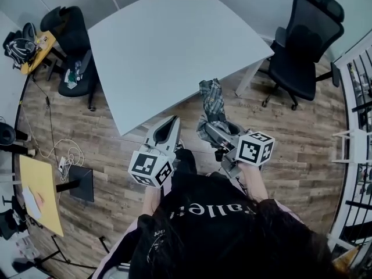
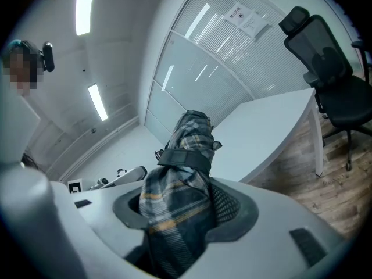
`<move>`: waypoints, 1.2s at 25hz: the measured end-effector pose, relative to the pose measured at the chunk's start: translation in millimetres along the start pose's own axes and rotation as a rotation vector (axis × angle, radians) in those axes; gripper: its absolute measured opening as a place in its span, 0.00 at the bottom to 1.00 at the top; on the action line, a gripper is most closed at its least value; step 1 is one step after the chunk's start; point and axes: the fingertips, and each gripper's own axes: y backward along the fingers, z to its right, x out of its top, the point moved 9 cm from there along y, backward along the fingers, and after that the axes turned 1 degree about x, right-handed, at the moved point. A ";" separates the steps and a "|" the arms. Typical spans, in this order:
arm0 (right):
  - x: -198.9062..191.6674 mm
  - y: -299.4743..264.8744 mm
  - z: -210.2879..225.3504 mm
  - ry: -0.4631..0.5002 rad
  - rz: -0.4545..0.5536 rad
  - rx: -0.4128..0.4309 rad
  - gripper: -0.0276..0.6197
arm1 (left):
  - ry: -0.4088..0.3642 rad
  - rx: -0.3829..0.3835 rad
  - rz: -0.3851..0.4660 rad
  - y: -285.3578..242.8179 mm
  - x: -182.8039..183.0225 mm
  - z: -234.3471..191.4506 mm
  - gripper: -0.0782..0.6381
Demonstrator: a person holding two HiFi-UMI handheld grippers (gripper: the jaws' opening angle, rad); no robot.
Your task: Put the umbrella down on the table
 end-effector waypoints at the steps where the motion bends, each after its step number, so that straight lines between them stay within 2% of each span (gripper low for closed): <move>1: 5.9 -10.3 0.5 -0.003 0.003 -0.002 0.40 | -0.001 -0.004 -0.001 -4.1 4.2 -9.6 0.15; 9: 35.9 -106.7 -8.3 -0.008 -0.034 0.001 0.40 | 0.011 -0.001 -0.004 -25.8 32.3 -102.3 0.15; 18: 56.1 -185.5 -15.5 -0.008 -0.035 -0.026 0.40 | 0.012 -0.051 -0.027 -45.5 48.8 -177.7 0.15; 22: 58.9 -199.5 -15.9 -0.008 -0.037 -0.045 0.40 | 0.022 -0.073 -0.031 -54.4 50.0 -193.7 0.15; 30: 63.5 -201.5 -5.0 -0.017 -0.051 -0.085 0.40 | 0.043 -0.093 -0.046 -70.5 45.7 -199.4 0.15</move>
